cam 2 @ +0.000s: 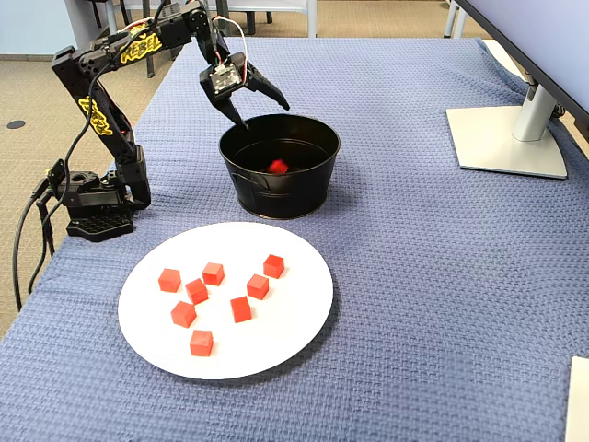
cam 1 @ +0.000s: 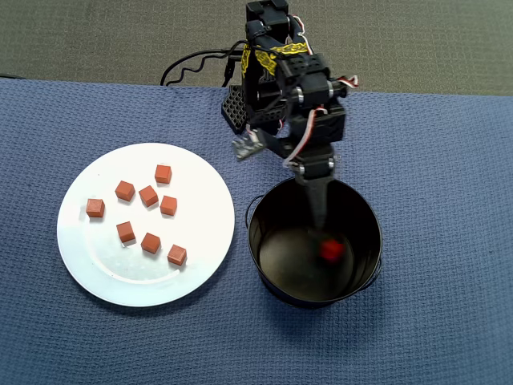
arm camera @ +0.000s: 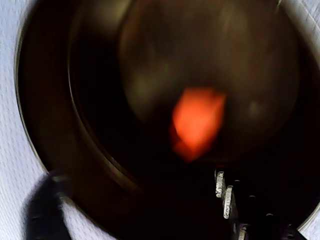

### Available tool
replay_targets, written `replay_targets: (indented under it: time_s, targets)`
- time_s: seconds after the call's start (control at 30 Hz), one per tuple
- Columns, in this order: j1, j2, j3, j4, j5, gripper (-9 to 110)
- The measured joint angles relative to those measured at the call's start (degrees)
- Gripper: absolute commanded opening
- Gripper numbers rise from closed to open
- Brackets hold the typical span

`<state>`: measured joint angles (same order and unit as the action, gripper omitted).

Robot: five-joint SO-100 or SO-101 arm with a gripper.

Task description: Pick up the red cubes from the white plate and place them in the black recipient

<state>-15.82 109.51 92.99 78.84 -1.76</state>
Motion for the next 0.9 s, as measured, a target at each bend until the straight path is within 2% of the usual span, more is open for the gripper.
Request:
replay_targets:
  time_s: [0.23, 0.47, 0.67, 0.9]
  targets:
    - [20.7, 3.1, 2.3, 2.5, -10.6, 23]
    - [40.8, -0.2, 13.7, -8.5, -17.1, 20]
    - [49.1, -8.5, 15.4, -14.5, -18.5, 20]
    - [50.4, -14.0, 15.4, -15.6, -25.6, 21]
